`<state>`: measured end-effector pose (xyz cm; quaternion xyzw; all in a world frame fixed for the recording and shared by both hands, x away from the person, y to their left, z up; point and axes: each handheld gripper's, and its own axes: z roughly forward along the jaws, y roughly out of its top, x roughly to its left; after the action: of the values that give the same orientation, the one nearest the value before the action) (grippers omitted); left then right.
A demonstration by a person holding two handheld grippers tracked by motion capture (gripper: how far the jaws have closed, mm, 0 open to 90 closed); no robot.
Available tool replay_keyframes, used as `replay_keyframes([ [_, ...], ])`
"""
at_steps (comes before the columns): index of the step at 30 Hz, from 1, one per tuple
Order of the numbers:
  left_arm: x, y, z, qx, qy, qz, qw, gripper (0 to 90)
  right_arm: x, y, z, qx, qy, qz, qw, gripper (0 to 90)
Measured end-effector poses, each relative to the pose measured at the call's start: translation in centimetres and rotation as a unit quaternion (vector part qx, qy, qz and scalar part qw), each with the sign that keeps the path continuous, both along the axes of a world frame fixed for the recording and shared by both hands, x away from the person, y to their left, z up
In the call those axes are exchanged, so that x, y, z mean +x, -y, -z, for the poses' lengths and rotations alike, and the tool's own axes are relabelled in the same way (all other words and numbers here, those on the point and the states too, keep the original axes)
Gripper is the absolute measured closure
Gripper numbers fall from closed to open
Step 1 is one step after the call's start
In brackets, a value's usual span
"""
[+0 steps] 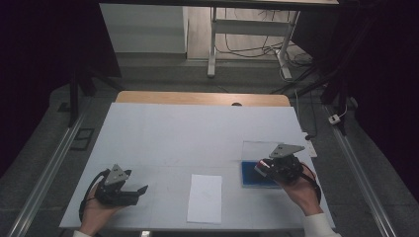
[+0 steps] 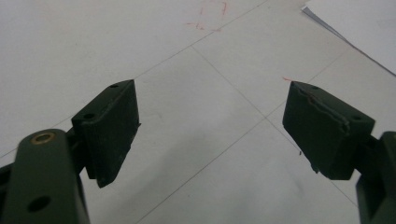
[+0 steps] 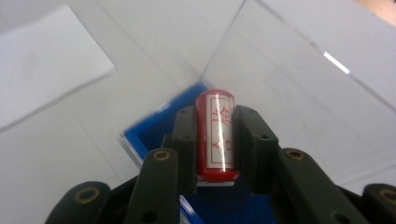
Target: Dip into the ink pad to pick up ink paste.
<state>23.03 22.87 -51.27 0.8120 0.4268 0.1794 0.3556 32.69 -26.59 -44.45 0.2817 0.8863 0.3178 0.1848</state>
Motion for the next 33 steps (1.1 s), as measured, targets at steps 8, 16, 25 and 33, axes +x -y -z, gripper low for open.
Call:
replay_keyframes([
  [8, -0.1, 0.1, -0.1, 0.0, 0.003, 0.002, 1.0, 18.9, -0.4, 0.1, -0.9, 0.026, 0.006, 0.002, 0.9996, 70.0],
  [16, 0.0, 0.1, 0.0, 0.001, 0.002, 0.003, 1.0, 18.9, -0.7, -0.3, -1.6, 0.049, 0.008, -0.005, 0.9988, 69.9],
  [25, -0.1, 0.1, 0.0, 0.002, 0.002, 0.003, 1.0, 18.9, -0.8, -0.8, -2.0, 0.057, 0.009, -0.008, 0.9983, 70.0],
  [33, -0.1, 0.2, 0.0, 0.002, 0.003, 0.004, 1.0, 18.8, -1.2, -1.5, -2.4, 0.063, 0.007, -0.018, 0.9978, 69.9],
])
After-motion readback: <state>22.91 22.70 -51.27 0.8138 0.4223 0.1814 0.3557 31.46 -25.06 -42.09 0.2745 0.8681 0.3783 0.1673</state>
